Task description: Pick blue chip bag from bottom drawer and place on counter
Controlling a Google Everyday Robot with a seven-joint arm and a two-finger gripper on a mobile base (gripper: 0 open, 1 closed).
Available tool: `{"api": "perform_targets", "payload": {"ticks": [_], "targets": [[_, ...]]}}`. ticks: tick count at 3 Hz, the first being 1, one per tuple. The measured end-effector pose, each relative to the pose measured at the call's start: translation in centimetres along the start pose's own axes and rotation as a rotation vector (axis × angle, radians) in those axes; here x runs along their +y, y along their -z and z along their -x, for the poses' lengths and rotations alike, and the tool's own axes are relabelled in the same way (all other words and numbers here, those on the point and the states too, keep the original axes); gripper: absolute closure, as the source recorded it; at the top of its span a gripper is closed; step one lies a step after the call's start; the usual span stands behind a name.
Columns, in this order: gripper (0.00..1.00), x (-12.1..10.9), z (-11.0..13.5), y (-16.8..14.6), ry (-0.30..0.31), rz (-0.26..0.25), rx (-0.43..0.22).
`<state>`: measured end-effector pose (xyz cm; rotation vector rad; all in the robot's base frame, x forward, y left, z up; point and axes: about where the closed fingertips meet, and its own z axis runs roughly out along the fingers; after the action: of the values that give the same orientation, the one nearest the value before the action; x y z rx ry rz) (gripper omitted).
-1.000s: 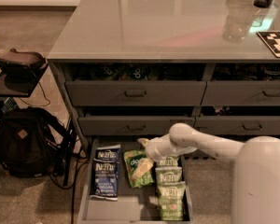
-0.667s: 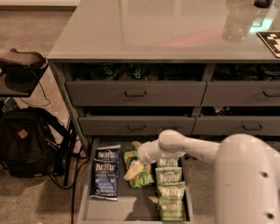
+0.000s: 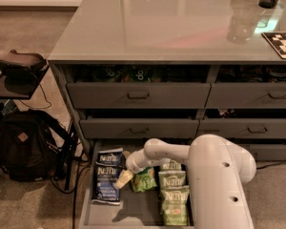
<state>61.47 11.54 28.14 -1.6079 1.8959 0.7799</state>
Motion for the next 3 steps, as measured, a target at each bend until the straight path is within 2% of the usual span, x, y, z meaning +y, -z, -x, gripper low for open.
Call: {"api": "perform_targets", "payload": {"ticks": [1,2,3], "targets": [[0.0,0.0,0.0,0.0,0.0,0.0,0.0],[0.0,0.3,-0.1,-1.5,0.019,0.028,-0.045],[0.0,0.5,-0.2,-4.3,0.058,0.055,-0.087]]}}
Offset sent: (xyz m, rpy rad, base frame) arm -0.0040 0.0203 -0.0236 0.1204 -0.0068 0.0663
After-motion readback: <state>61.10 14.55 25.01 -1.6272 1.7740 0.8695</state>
